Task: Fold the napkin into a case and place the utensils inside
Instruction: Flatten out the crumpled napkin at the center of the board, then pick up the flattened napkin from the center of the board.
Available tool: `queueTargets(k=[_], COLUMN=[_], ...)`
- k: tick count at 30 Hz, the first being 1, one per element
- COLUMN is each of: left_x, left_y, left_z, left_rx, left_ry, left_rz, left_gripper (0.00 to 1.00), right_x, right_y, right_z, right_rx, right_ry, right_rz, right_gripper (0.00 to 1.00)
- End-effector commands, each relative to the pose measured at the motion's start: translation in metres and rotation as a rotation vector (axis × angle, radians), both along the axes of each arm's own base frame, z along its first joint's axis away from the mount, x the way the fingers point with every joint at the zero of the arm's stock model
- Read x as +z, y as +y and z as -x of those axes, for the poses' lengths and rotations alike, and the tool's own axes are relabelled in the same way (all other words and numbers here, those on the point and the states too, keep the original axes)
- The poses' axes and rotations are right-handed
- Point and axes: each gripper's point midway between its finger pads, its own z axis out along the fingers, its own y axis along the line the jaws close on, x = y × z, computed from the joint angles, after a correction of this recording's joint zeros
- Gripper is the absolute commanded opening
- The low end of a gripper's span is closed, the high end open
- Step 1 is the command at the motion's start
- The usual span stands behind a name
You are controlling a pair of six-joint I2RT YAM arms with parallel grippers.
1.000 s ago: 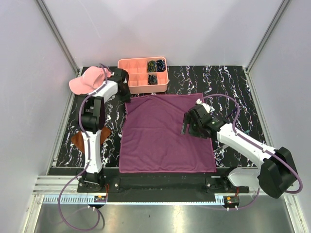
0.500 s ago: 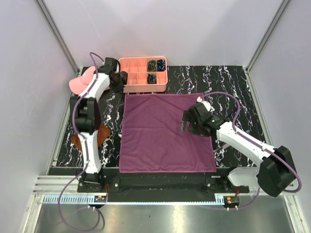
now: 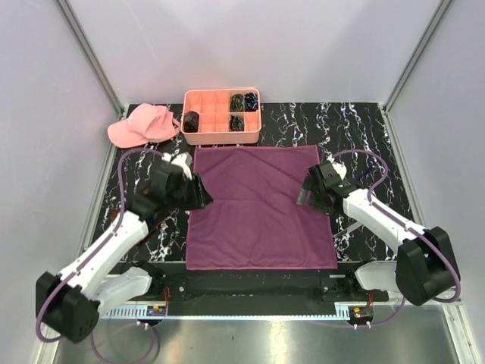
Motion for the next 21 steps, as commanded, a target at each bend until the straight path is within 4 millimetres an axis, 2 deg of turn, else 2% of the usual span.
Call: queueTargets(k=[1,5,6,8,9,10,11,13,14,19,21], left_x=[-0.011,-0.021,-0.027,-0.038,-0.047,-0.051,-0.054,-0.063,-0.066,-0.089,-0.104], left_y=[-0.019,-0.025,-0.025,-0.014,-0.009,-0.001,0.006,0.015,0.017,0.016,0.016], left_z=[0.011,0.005,0.003,-0.006,-0.008,-0.012,-0.016,-0.023,-0.025,-0.043,-0.050], left_rx=[0.040,0.022,0.038,0.119,0.154,0.192,0.220,0.269,0.283,0.325,0.348], left_ry=[-0.003,0.032,0.056,0.066,0.100,0.101,0.098,0.102,0.110,0.160,0.201], left_rz=[0.179,0.167,0.154,0.101,0.071,0.026,-0.014,-0.070,-0.077,-0.086,-0.088], left_gripper=[0.45,0.40,0.40,0.39,0.39,0.39,0.38,0.39,0.39,0.38,0.38], right_x=[0.003,0.004,-0.004,-0.006,-0.019,-0.018,-0.030,-0.033,-0.043,-0.056,-0.064], right_y=[-0.005,0.001,0.003,0.009,0.013,0.018,0.018,0.025,0.024,0.024,0.021], right_z=[-0.011,-0.038,-0.041,-0.054,-0.055,-0.064,-0.066,-0.079,-0.079,-0.088,-0.090], right_rx=[-0.027,0.028,0.042,0.055,0.067,0.066,0.063,0.066,0.067,0.060,0.064], right_ry=[-0.060,-0.108,-0.086,-0.092,-0.055,-0.062,-0.032,-0.040,-0.012,0.005,0.014], right_rz=[0.015,0.025,0.030,0.024,0.020,0.010,0.018,0.004,0.014,0.038,0.056], right_gripper=[0.85,0.80,0.79,0.79,0.79,0.79,0.78,0.78,0.78,0.77,0.77])
